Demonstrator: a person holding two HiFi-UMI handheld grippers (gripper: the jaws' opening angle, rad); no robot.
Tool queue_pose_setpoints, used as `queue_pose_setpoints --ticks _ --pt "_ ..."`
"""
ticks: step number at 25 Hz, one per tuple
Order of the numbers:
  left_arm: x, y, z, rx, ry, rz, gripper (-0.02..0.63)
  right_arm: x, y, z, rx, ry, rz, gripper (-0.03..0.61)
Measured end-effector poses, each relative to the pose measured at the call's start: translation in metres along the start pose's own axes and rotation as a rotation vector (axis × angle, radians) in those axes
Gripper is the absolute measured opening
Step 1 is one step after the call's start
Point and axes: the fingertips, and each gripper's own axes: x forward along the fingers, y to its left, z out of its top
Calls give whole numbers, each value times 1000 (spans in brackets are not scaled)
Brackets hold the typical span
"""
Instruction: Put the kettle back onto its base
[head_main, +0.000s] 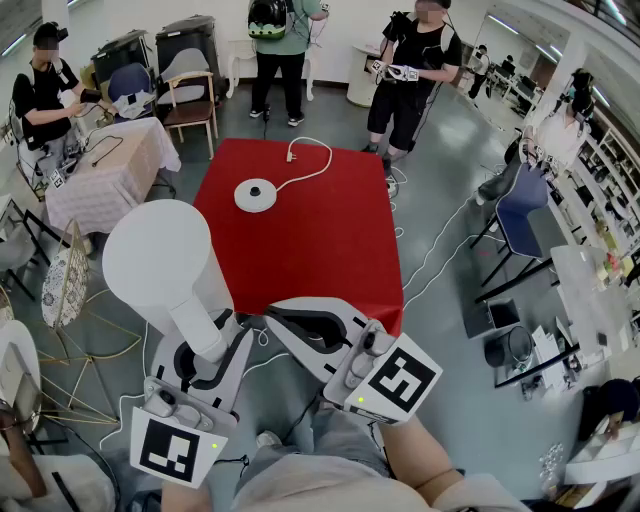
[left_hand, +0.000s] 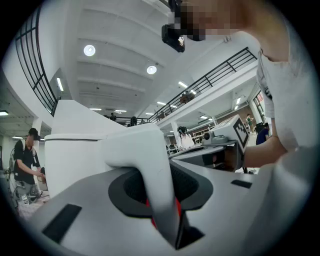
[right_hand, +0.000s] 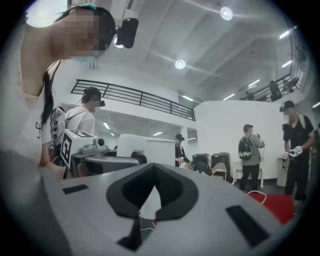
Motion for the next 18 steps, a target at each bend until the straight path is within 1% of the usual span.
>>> queue_pose_setpoints --ticks 3,11,16,18 --pt "3 -1 1 2 -1 2 97 -1 -1 -2 13 11 7 8" --pt "20 -10 4 11 -2 31 98 -13 -15 -2 -1 0 41 8" --pt "47 -20 8 17 5 63 98 -27 -44 -2 17 -11 64 8" --pt "58 -23 9 19 3 84 98 -32 -57 -1 32 -20 88 8"
